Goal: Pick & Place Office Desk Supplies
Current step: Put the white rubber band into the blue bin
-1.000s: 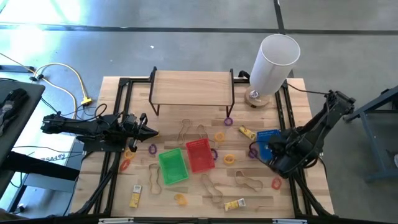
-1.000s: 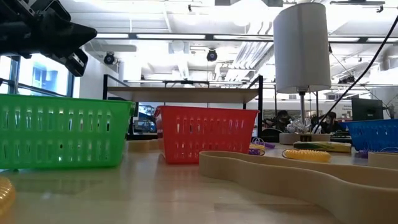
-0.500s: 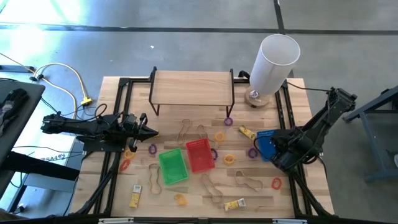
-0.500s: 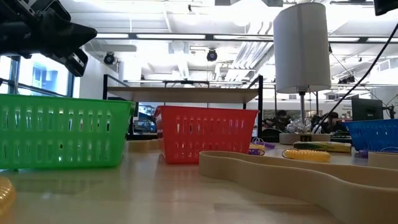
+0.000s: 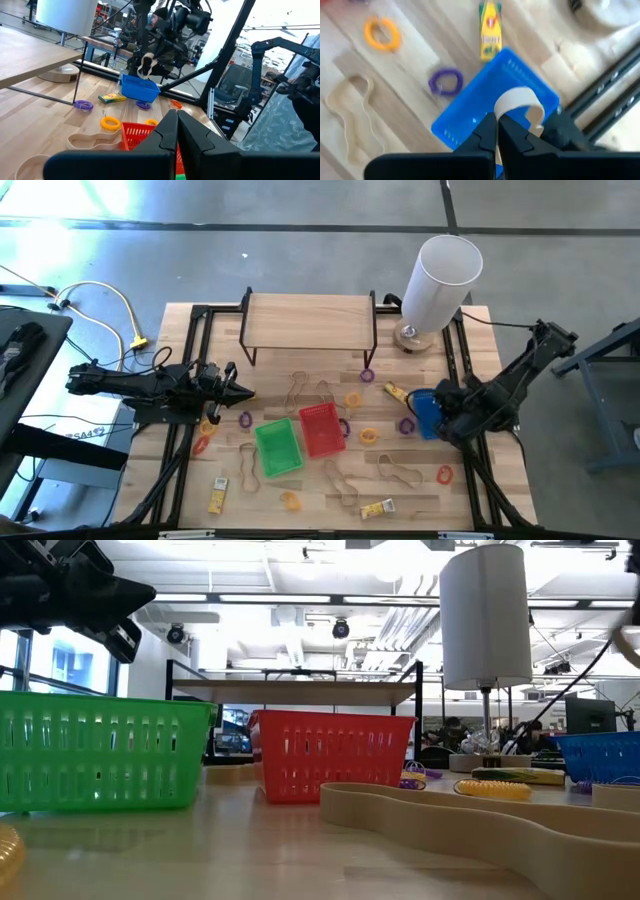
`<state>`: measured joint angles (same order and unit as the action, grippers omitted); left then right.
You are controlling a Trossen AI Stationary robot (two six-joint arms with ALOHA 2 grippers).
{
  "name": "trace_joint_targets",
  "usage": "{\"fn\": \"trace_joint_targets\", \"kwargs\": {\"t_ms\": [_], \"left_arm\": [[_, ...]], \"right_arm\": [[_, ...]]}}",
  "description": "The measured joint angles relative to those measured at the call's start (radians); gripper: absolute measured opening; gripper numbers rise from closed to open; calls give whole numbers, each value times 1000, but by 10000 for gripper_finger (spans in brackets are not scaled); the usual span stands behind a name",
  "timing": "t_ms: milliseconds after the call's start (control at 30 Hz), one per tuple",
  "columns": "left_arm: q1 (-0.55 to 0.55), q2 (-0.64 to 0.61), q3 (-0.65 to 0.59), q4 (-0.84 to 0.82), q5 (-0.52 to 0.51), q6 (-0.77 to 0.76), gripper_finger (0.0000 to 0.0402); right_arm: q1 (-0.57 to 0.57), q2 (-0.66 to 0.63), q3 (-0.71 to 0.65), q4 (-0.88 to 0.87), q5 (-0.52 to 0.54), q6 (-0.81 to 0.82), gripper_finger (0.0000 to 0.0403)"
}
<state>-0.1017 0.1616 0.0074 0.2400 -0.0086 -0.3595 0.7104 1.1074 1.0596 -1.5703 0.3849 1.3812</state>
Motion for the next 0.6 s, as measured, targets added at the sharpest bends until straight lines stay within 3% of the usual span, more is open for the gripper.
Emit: {"fn": "trace_joint_targets", "kwargs": {"t_ms": [367,600], "left_arm": [[0,0,0,0,0,0,2],[0,0,0,-1,0,0,2]], "right_arm": [[-51,6,-33,8,-17,15,1],[-51,6,-140,140,-96,55,1]]}}
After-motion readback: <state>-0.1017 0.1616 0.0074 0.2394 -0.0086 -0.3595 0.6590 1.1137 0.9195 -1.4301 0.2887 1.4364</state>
